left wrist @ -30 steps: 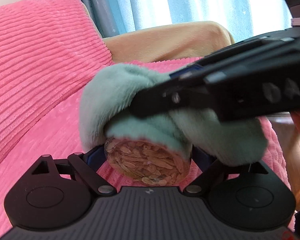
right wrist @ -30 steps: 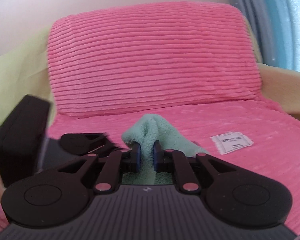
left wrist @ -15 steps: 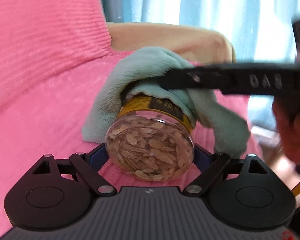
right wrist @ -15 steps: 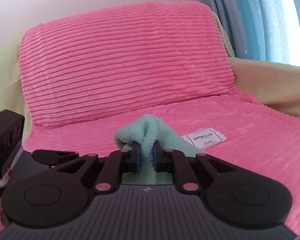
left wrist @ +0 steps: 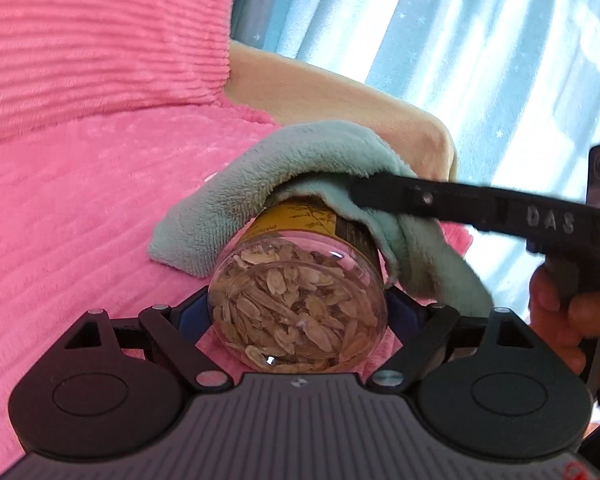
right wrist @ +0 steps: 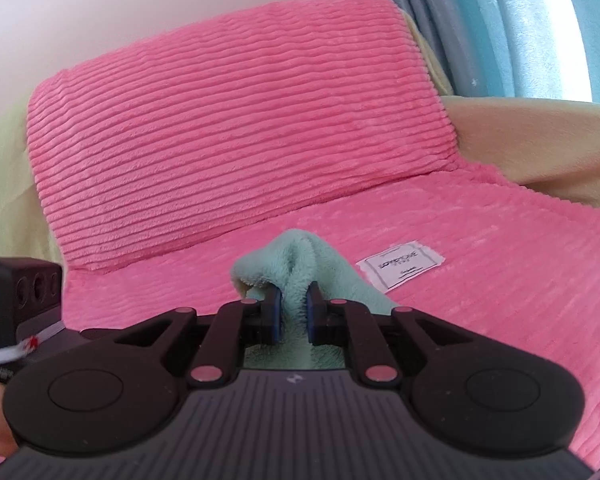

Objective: Clean container
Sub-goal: 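Hold the jar tilted in the left tool while the right tool rubs the cloth around it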

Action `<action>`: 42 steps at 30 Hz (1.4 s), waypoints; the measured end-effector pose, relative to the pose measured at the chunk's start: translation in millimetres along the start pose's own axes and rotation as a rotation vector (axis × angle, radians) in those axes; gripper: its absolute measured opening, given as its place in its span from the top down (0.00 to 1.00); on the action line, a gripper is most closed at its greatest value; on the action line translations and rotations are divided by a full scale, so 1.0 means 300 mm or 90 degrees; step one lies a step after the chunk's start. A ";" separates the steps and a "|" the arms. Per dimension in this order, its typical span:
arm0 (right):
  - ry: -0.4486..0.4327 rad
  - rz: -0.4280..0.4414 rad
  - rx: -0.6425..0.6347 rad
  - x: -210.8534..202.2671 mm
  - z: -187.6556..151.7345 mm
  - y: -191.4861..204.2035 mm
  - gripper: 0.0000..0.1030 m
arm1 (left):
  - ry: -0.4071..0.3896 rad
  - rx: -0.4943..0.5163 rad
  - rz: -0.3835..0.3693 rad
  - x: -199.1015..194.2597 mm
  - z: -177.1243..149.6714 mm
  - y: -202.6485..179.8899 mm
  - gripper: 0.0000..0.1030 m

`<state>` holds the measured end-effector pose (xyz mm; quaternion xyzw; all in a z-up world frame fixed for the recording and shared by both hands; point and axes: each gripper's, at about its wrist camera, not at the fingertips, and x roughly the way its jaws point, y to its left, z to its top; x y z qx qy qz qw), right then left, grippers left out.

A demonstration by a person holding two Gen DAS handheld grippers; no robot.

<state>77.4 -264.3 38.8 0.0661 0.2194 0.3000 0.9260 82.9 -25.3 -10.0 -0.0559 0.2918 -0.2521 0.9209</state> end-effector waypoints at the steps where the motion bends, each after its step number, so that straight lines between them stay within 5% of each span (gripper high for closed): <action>1: -0.004 -0.008 0.002 0.005 0.005 -0.002 0.91 | 0.002 0.041 0.021 -0.005 -0.008 -0.029 0.15; 5: -0.008 -0.022 0.005 0.014 0.010 -0.012 0.90 | 0.010 0.265 0.134 -0.026 -0.070 -0.173 0.15; 7: -0.003 -0.023 -0.013 0.016 0.002 0.000 0.90 | 0.009 0.310 0.152 -0.022 -0.087 -0.189 0.15; 31: -0.008 -0.052 -0.098 0.032 -0.011 0.046 0.90 | 0.003 0.306 0.149 -0.140 -0.145 -0.237 0.15; 37: 0.004 0.045 -0.123 0.002 -0.026 0.100 0.89 | 0.002 0.300 0.146 -0.140 -0.138 -0.230 0.15; 42: 0.008 0.053 -0.148 0.000 -0.036 0.130 0.90 | 0.006 0.298 0.147 -0.132 -0.115 -0.226 0.15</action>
